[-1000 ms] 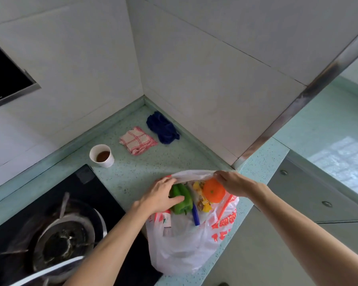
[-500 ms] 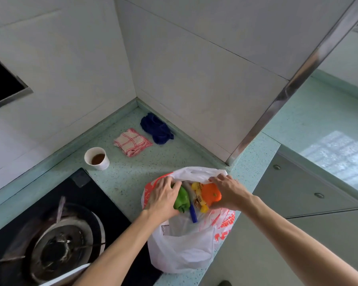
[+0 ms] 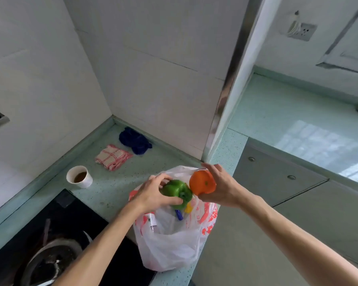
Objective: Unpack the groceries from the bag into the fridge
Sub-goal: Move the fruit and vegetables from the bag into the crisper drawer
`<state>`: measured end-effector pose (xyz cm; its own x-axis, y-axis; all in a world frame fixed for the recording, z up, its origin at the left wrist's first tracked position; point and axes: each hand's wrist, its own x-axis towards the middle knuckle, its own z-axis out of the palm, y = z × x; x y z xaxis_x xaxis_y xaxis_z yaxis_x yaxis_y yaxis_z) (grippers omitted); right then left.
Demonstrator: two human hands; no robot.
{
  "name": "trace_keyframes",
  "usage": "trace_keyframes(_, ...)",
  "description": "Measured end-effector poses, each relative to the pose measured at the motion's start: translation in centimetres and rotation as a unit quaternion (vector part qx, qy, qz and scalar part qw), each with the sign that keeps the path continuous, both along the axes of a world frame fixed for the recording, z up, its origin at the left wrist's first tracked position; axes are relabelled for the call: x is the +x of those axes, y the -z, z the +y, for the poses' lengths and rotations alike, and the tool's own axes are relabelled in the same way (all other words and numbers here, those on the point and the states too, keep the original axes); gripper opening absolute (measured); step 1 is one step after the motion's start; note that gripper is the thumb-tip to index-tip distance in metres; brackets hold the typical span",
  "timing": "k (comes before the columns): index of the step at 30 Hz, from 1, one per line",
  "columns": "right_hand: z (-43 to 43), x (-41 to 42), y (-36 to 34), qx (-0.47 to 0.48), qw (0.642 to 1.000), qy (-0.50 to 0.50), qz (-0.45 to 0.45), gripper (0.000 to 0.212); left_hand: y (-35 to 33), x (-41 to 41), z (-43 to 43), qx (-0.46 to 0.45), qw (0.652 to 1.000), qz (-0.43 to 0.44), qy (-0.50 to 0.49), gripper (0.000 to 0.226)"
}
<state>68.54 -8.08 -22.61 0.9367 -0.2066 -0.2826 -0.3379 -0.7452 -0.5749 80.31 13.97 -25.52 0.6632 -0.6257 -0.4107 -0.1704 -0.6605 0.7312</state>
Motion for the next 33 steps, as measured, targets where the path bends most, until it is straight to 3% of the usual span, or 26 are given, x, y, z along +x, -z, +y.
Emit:
trace_keyframes(4,-0.9,-3.2,-2.0,0.009,0.999,0.023,-0.034,0.106,-2.3,-1.7,-1.3,-0.055,0.998,0.005,0.015,0.068)
trace_keyframes(9,-3.0,-10.0,-4.0,-0.015,0.993,0.085,-0.083,0.087,-5.1,-6.3,-4.6,-0.089,0.994,-0.006,0.062,0.057)
trace_keyframes(16,-5.9,-27.4,-6.4,-0.014,0.957,0.26,-0.124,0.078,-7.5,-18.1,-11.1,-0.147,0.981,-0.057,0.112,0.076)
trace_keyframes(25,-5.0,-54.6,-8.4,-0.032,0.862,0.479,-0.165,0.085,-10.9,-38.0,-20.3,-0.256,0.937,-0.005,0.237,0.079)
trace_keyframes(33,-2.3,-71.4,-10.5,-0.097,0.742,0.633,-0.198,0.078,-13.1,-54.8,-27.3,-0.292,0.857,0.012,0.424,0.084)
